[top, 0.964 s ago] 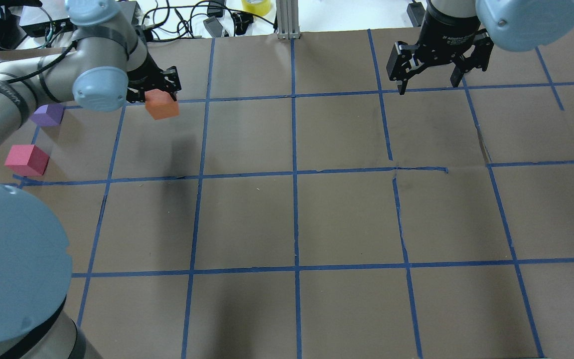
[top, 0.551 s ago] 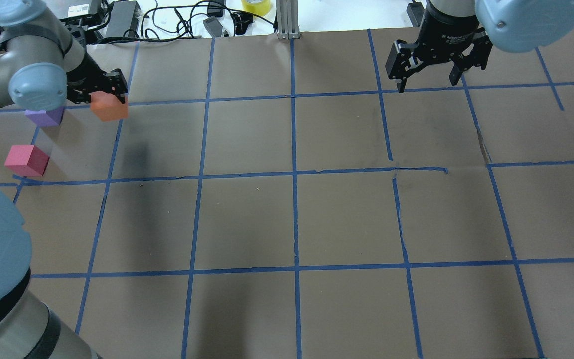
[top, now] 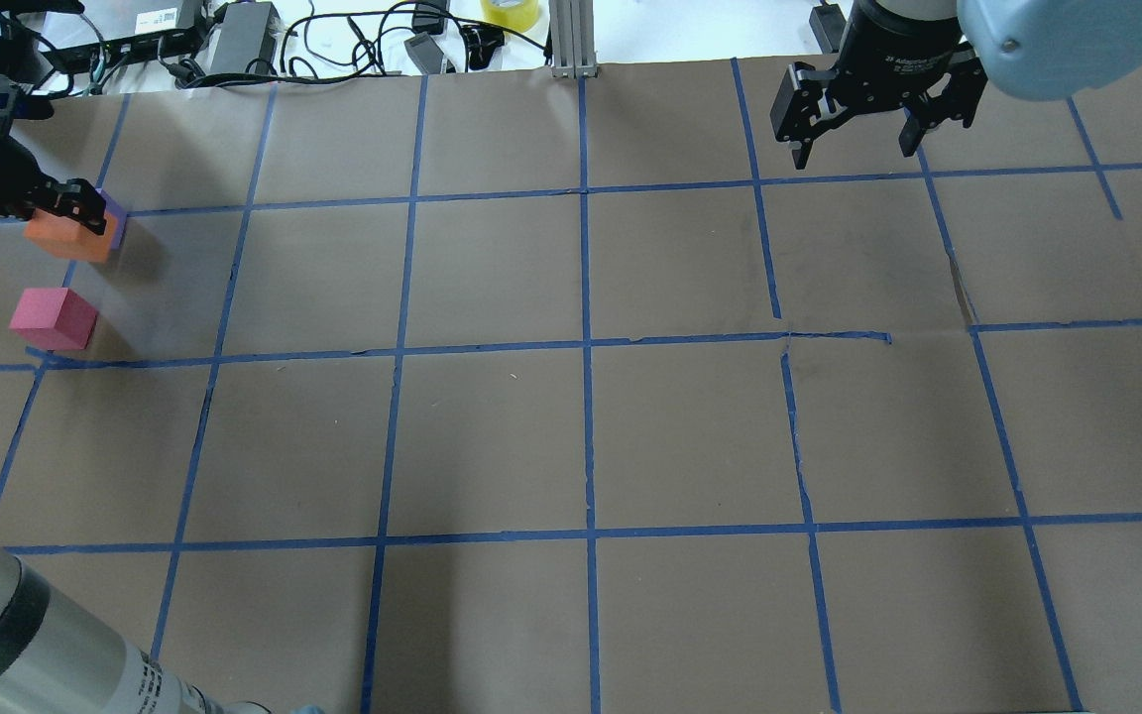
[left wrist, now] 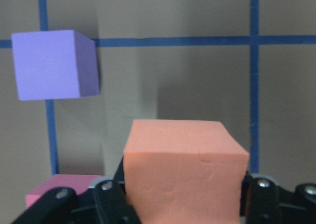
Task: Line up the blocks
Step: 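Carry the orange cube toward the purple and pink cubes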
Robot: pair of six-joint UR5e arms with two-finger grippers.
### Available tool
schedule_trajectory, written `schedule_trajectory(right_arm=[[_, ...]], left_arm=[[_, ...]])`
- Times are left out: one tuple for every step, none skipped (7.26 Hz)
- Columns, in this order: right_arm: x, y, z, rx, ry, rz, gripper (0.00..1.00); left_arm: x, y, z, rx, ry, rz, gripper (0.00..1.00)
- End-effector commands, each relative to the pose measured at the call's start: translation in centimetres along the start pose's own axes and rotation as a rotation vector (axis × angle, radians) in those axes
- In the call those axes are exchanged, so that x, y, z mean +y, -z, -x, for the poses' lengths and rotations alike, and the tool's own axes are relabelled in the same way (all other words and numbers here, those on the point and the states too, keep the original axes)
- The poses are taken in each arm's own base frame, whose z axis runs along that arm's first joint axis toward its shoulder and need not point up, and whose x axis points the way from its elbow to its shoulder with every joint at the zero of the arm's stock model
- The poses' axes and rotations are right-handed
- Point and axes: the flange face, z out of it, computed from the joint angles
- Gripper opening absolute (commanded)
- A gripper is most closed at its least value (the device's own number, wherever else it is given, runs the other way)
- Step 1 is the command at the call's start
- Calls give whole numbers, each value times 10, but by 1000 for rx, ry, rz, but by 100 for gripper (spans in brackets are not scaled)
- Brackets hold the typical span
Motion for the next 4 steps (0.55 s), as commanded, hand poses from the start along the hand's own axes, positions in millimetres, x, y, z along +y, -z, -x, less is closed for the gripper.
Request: schedule_trajectory(right_arm=[[14, 10, 3, -1, 15, -1, 100], [17, 16, 3, 2, 16, -11, 100], [21, 21, 3, 2, 16, -17, 100], [21, 19, 3, 3, 16, -16, 100]], left_arm=[[-1, -12, 33, 41, 27, -17, 0], [-1, -21, 33, 55, 28, -14, 0], [-4, -26, 34, 61, 27, -14, 0], [-8, -25, 37, 56, 26, -20, 0]])
